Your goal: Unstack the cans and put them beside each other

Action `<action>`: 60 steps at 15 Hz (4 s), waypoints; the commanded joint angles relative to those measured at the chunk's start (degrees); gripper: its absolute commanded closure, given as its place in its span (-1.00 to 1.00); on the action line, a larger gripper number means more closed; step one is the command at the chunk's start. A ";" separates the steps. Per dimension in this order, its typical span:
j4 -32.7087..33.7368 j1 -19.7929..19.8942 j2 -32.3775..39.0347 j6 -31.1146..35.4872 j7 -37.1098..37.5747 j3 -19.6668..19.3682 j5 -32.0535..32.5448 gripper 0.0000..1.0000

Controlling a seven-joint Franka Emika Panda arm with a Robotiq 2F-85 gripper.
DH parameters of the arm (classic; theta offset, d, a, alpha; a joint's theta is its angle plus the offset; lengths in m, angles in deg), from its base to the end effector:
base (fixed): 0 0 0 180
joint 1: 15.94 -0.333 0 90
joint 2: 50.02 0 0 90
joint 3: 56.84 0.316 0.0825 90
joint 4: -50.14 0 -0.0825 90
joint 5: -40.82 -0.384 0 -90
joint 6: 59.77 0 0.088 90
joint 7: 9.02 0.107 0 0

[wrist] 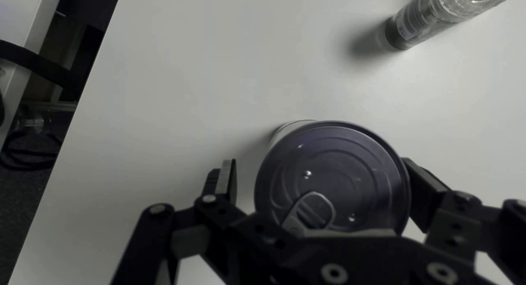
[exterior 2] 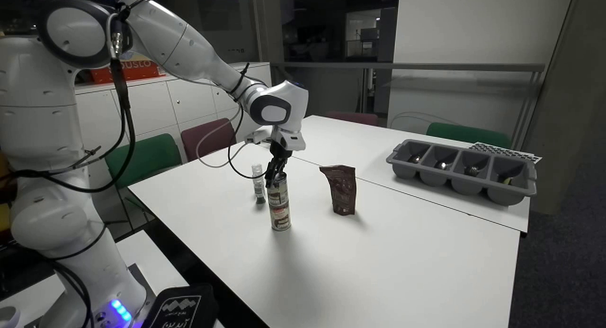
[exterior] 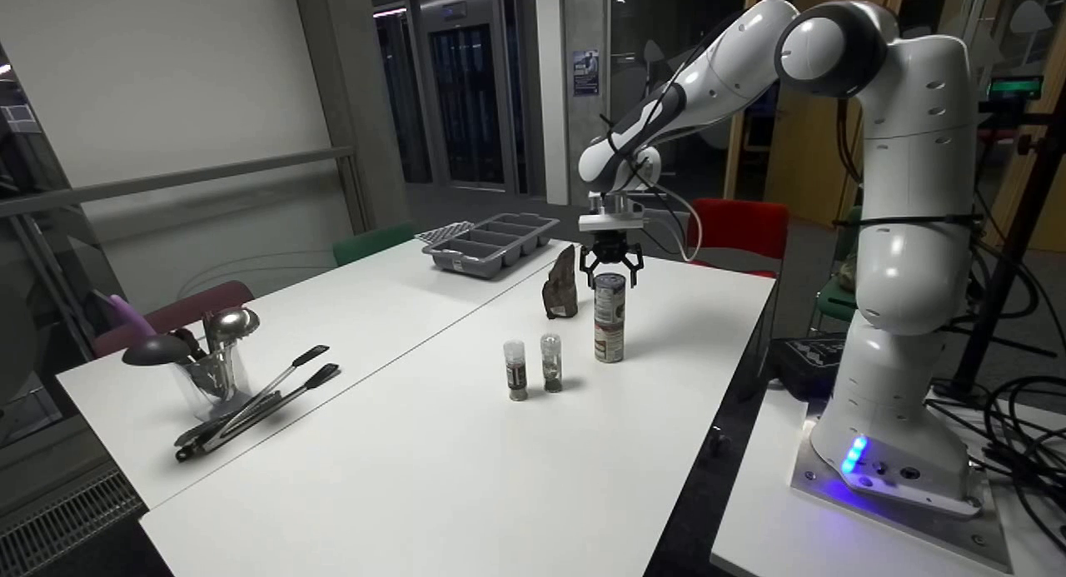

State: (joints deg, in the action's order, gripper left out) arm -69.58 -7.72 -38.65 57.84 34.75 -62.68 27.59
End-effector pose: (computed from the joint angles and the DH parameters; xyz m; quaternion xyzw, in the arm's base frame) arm 0.5351 -0.1206 0.3132 -0.8329 0.5345 0.1335 0.0527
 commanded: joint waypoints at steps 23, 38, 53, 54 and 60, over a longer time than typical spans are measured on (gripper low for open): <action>-8.47 -2.52 -9.37 7.94 -1.55 -0.70 3.23 -0.15; -7.93 -4.42 -11.84 4.18 -4.39 1.90 4.36 -0.15; 5.29 -4.11 1.04 -3.79 -21.92 2.18 -3.00 -0.15; 6.55 -4.06 2.09 -4.62 -22.32 2.04 -3.35 -0.15; 12.98 -4.03 6.97 -7.34 -20.51 1.22 -3.59 -0.15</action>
State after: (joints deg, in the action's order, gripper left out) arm -61.58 -12.57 -33.71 54.25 14.33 -61.00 25.42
